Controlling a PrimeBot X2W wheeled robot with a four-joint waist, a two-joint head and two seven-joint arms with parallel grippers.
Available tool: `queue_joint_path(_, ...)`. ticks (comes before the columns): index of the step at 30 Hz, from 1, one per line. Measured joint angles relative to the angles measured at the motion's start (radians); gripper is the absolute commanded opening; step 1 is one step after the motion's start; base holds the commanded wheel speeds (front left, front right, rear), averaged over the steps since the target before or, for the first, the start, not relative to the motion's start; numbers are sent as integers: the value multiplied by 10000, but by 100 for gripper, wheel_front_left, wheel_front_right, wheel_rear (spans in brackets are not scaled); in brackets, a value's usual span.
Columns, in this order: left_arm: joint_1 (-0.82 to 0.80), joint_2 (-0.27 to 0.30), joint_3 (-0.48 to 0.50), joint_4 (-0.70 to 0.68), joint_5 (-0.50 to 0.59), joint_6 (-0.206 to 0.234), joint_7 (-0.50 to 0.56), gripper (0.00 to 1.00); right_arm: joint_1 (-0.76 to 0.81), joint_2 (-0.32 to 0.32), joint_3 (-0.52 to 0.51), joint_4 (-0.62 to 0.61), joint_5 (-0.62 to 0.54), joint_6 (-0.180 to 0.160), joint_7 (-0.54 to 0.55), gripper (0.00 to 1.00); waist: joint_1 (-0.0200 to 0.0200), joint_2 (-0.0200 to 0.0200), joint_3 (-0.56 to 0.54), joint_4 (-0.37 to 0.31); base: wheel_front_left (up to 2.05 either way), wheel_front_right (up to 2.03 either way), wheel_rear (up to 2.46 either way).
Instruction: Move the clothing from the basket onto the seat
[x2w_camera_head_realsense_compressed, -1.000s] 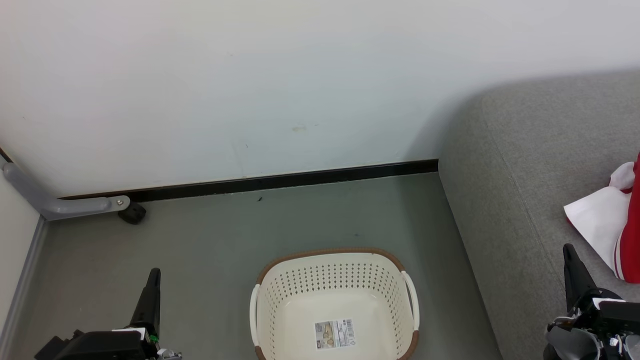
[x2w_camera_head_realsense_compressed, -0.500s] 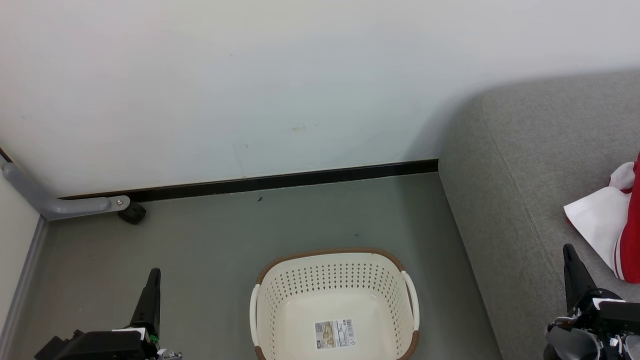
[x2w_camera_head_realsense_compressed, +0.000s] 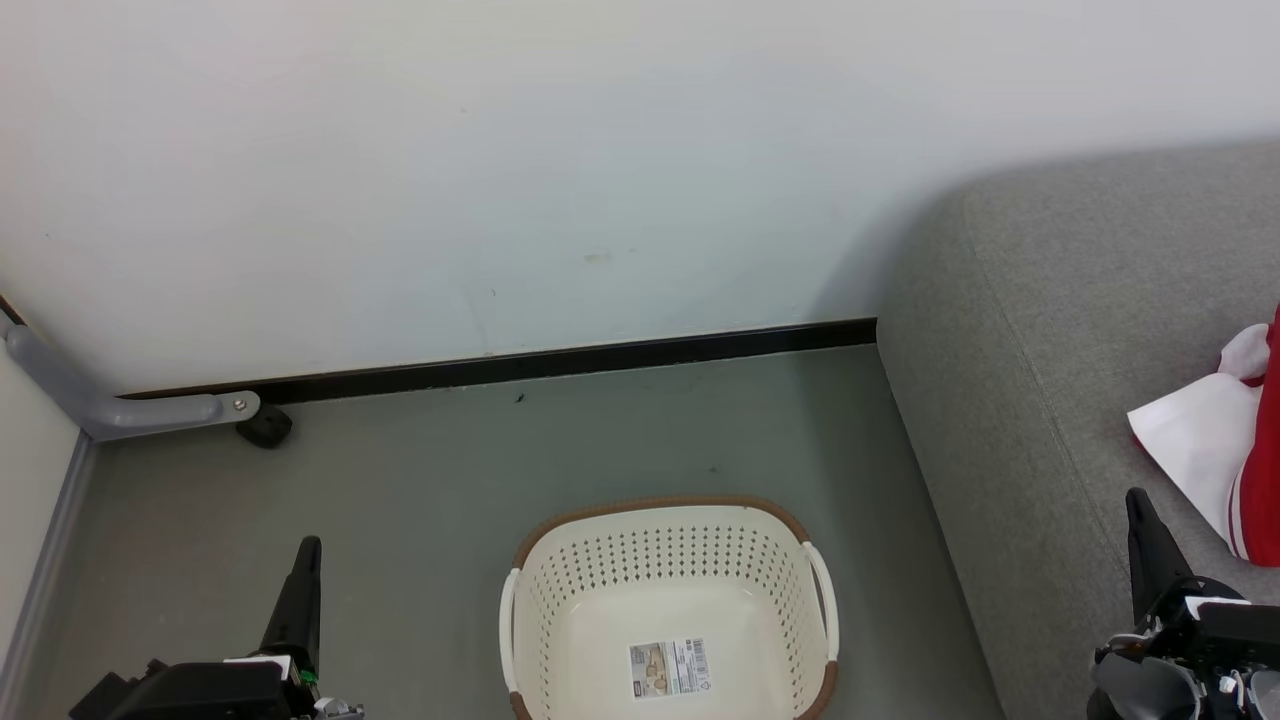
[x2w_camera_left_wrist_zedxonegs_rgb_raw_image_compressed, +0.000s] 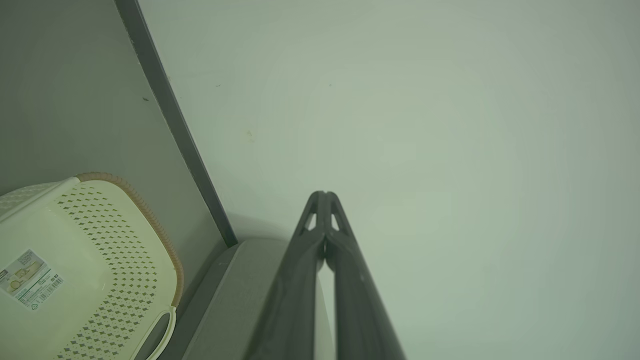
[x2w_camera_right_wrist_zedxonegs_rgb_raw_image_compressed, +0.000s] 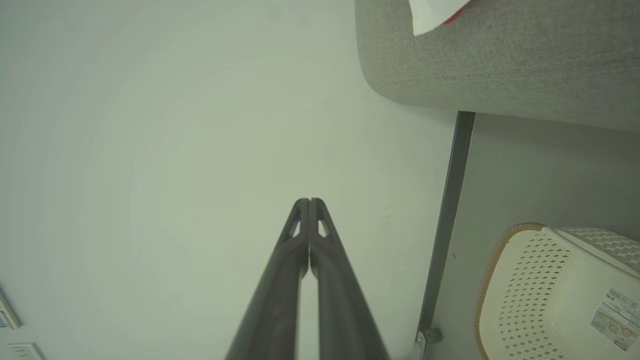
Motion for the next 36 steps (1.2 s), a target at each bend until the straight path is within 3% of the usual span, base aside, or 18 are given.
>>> queue_joint_path(36,0,-2,0,-15,0,0,0,0,5,0,2,-4,0,0,0,0,0,0,1,0,0,0,0)
